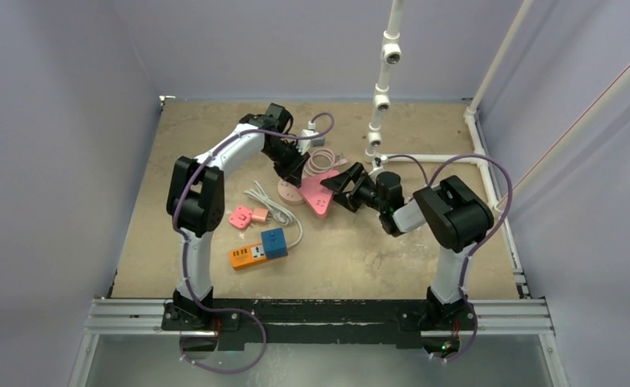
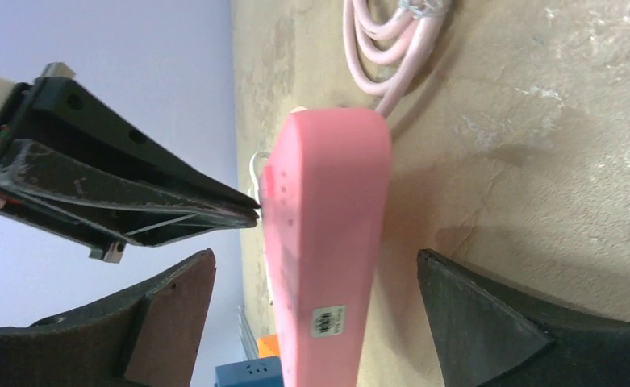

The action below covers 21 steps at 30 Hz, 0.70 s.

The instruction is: Insert the plug

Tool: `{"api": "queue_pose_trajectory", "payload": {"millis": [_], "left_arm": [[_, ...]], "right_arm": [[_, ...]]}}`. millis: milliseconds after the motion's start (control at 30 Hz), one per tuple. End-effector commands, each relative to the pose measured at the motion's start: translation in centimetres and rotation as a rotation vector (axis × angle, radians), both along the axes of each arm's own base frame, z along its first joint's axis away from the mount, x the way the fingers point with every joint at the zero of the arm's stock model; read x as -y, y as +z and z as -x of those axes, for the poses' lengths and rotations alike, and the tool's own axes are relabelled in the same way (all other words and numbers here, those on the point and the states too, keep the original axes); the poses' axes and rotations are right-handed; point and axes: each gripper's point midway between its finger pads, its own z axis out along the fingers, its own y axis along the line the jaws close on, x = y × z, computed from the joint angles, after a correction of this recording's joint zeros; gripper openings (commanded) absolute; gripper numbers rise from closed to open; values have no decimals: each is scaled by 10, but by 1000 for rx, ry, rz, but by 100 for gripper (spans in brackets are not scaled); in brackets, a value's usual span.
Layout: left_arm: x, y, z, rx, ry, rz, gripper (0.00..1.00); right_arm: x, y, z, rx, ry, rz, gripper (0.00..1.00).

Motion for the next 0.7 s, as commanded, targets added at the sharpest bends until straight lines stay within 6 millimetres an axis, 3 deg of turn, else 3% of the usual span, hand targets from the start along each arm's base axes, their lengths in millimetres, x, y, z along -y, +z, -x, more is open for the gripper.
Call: {"api": "queue_pose_trajectory", "payload": {"millis": [0,133,333,433,667], "left_arm": [[-10,-45,1,-53,10,-103,9],[-1,-31,-3,-48,21,-59,11],[10,-2,-17,-46,69,29,32],[10,17,-29,-29,99,66,38],[-17,73,-64,57,211,145,53]], "right_arm": [[12,14,-4,39,-33,104,99],[21,34,-2,66,-53,161,99],[46,65,-14,86,-129,280,99],[67,78,-21,81,-191,340,99],[145,56,-36,-102,-414,580,99]]}}
